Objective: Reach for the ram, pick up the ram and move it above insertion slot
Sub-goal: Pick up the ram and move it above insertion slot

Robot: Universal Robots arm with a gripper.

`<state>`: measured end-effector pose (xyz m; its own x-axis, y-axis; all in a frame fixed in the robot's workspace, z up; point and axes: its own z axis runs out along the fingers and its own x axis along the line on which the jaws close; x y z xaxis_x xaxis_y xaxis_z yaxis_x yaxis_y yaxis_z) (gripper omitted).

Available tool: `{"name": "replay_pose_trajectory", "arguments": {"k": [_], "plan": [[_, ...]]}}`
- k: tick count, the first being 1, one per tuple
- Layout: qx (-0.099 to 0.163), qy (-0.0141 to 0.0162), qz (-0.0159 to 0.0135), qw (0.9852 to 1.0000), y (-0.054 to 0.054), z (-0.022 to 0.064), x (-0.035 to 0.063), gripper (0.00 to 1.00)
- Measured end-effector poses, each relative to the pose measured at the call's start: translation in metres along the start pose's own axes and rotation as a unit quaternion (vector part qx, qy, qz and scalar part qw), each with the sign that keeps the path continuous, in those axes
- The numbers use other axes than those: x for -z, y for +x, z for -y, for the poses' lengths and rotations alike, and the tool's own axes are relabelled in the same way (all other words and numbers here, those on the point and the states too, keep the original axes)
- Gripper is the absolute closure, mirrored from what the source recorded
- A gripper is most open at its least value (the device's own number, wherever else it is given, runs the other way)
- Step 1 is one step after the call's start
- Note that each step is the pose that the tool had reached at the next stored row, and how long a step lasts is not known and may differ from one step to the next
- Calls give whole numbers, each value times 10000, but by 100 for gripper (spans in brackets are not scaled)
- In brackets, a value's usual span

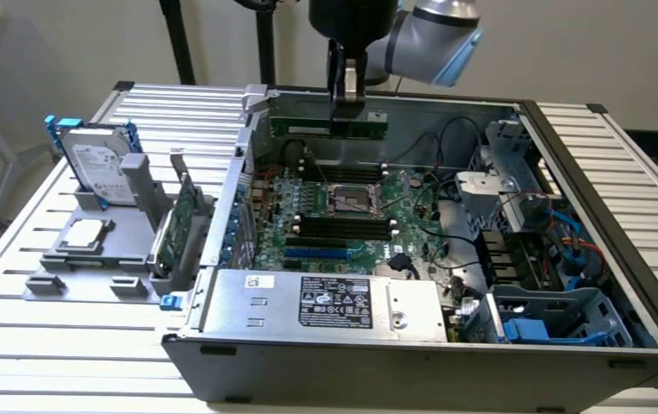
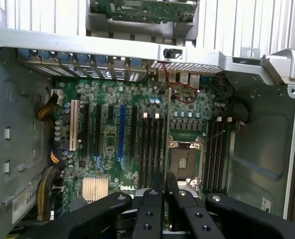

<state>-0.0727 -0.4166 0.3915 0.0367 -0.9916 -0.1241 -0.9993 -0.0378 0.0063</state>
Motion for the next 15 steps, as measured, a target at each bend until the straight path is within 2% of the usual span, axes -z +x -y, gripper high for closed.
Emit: {"name": "replay_pose_trajectory", "arguments": {"k": [10,15], "plan": [[-3,-4,-98,10000,-171,154,-63,86],[-7,-4,-108,9999,-178,157,-65,86]]}}
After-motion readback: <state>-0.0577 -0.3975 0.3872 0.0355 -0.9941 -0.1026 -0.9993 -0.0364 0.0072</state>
